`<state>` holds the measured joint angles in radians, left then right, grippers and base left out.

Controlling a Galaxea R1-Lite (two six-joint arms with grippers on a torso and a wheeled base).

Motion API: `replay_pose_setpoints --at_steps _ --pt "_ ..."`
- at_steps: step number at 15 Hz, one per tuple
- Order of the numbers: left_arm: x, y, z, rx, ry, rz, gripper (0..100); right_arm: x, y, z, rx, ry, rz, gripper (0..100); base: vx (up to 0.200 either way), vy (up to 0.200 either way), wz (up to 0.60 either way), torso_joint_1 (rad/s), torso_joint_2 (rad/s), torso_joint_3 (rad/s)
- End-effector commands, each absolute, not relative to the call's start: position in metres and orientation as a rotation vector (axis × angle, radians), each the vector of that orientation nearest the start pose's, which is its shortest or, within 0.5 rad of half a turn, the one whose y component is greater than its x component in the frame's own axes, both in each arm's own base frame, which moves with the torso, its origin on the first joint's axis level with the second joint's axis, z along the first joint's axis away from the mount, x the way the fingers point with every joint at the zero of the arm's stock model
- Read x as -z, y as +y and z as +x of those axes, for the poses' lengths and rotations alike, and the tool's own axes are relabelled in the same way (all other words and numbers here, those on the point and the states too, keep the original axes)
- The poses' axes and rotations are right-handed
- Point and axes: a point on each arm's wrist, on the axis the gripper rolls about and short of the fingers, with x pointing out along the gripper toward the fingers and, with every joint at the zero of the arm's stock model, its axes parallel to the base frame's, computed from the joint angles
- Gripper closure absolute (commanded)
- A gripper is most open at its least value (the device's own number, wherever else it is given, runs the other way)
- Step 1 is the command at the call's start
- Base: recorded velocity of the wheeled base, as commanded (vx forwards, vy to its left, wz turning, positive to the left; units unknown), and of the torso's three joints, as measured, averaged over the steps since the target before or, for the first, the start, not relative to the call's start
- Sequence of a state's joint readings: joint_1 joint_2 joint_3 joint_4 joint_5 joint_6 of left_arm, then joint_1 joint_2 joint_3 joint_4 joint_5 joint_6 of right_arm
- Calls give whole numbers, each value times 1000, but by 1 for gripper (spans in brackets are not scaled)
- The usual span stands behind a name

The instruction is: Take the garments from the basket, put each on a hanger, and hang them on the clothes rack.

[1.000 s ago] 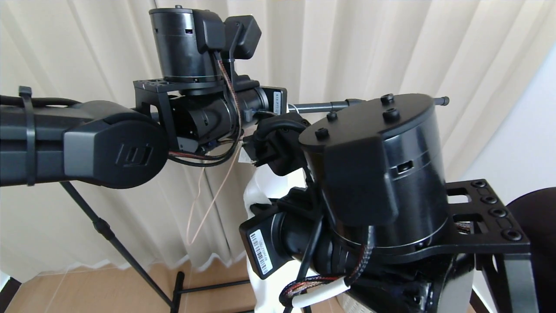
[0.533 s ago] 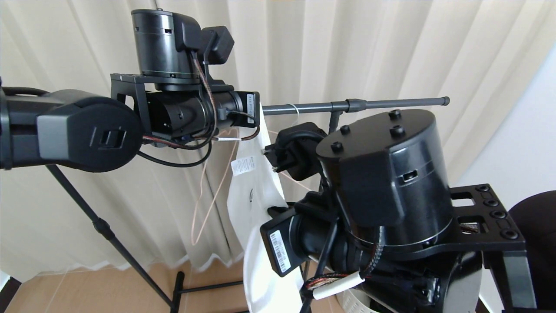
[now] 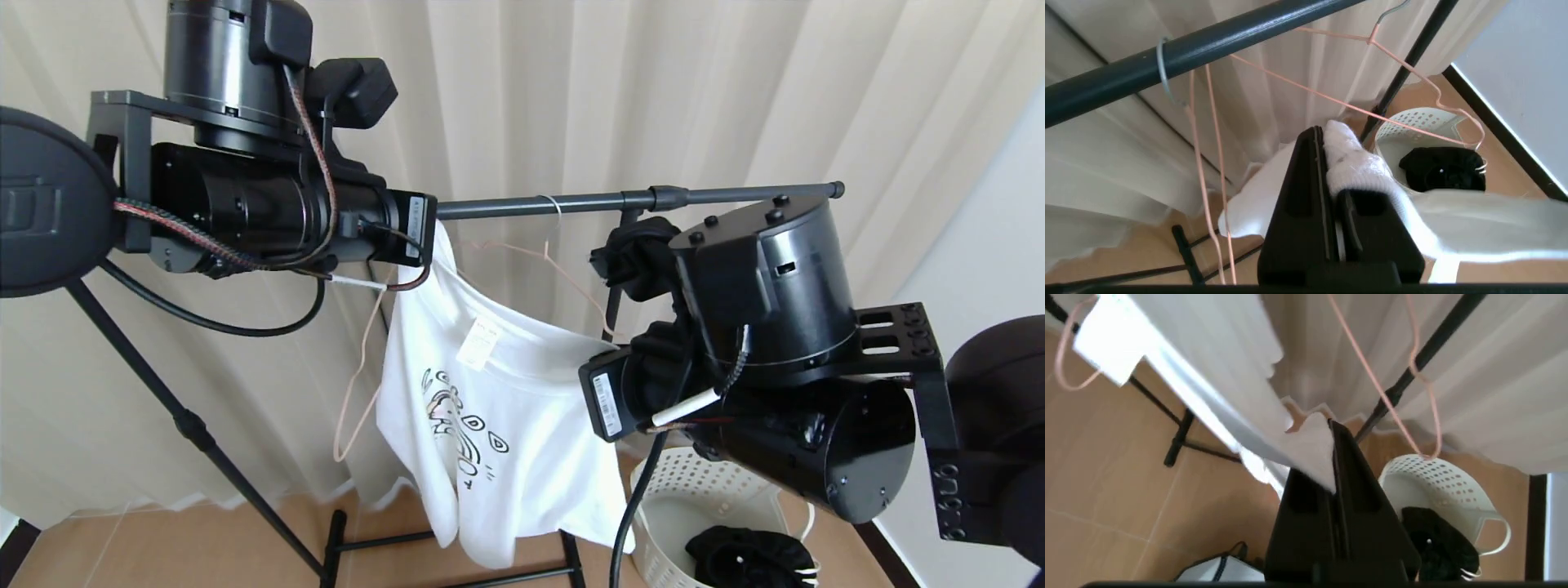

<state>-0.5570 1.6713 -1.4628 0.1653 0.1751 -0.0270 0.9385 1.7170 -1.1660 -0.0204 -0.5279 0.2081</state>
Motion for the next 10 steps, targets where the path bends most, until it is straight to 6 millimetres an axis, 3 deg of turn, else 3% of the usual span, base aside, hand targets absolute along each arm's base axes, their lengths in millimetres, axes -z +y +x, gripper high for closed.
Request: replay_pose_setpoints --at_steps 1,7,8,10 --pt "-310 -158 242 379 363 132 100 -222 244 213 -311 426 -151 100 0 0 0 0 0 0" --pt "-284 -161 212 369 459 219 100 -236 252 256 -221 364 -132 100 0 0 0 0 0 0" --pt "-284 -161 212 369 459 219 100 -236 252 256 -221 364 -132 100 0 0 0 0 0 0" --pt "-265 -171 189 440 516 233 100 -240 269 273 -207 328 -109 100 0 0 0 0 0 0"
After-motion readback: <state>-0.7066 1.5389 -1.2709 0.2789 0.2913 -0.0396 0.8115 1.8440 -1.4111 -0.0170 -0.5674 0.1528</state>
